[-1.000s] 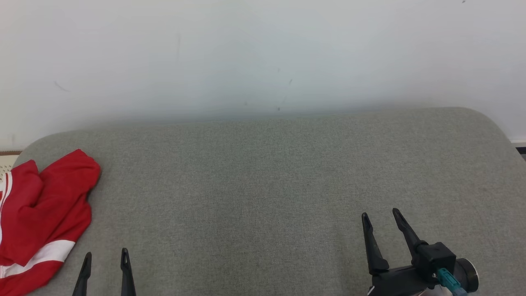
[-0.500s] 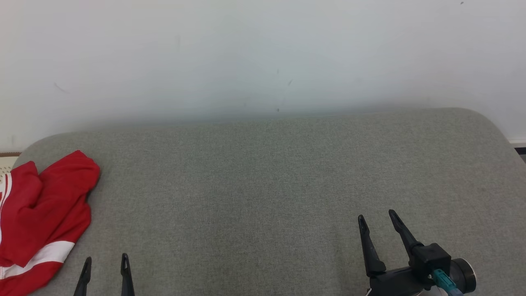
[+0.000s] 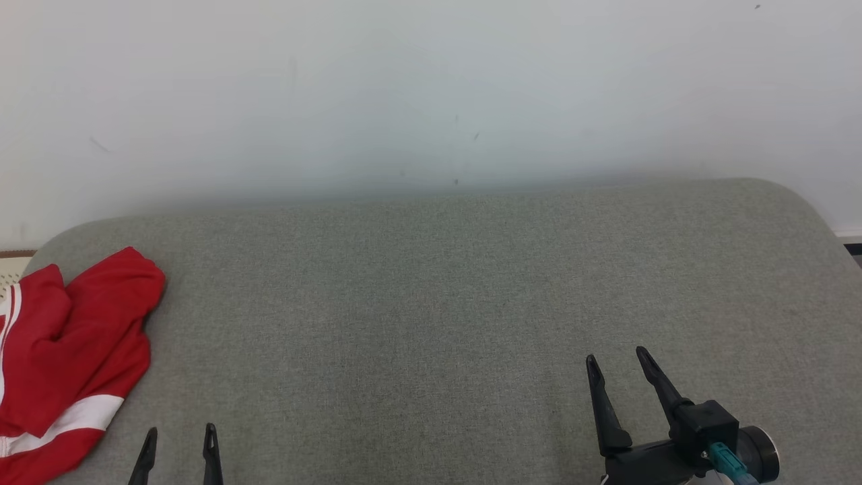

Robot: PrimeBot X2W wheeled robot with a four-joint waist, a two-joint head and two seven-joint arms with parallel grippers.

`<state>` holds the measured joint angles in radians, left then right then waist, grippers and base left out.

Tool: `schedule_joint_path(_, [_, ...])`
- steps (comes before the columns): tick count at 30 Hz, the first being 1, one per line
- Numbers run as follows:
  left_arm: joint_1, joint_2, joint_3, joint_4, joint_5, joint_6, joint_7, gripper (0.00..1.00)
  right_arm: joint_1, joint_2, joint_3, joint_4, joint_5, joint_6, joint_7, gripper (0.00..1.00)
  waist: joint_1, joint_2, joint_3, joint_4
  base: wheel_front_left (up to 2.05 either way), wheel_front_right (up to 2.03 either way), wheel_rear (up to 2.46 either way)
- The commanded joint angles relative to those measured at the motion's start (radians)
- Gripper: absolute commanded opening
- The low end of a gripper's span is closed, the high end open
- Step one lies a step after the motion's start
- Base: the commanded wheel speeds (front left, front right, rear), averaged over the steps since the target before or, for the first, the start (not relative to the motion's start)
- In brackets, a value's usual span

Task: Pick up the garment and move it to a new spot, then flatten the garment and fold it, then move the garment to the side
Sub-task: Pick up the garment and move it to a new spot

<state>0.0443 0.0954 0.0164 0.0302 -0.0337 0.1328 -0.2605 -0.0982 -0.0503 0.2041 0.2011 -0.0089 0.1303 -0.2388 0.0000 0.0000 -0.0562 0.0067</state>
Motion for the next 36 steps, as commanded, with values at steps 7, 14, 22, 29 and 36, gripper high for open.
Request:
schedule_joint_path(7, [0.004, 0.012, 0.002, 0.018, -0.019, -0.013, -0.002, 1.0, 0.009, 0.001, 0.002, -0.002, 0.01, 0.001, -0.003, 1.0, 0.0, 0.0, 0.0, 0.001, 0.0, 0.0, 0.0])
schedule_joint_path(14, [-0.004, 0.015, -0.004, 0.031, -0.018, -0.019, -0.002, 1.0, 0.012, 0.001, 0.0, -0.003, 0.013, 0.001, -0.004, 1.0, 0.0, 0.0, 0.0, 0.01, 0.0, 0.0, 0.0])
schedule_joint_path(22, [-0.009, 0.023, -0.001, 0.035, -0.018, -0.012, -0.002, 1.0, 0.021, 0.001, 0.003, 0.001, 0.026, 0.001, -0.006, 1.0, 0.0, 0.0, -0.003, 0.042, 0.0, 0.0, 0.0])
schedule_joint_path(29, [-0.012, 0.03, 0.0, 0.046, -0.018, -0.012, -0.002, 1.0, 0.026, 0.001, 0.008, 0.011, 0.035, 0.001, -0.008, 1.0, 0.0, 0.0, -0.008, 0.099, 0.0, 0.0, 0.0])
schedule_joint_path(36, [-0.003, 0.036, 0.006, 0.051, -0.023, -0.001, -0.002, 1.0, 0.028, 0.001, 0.019, 0.019, 0.053, 0.001, -0.009, 1.0, 0.0, 0.0, -0.015, 0.176, 0.0, 0.0, 0.0])
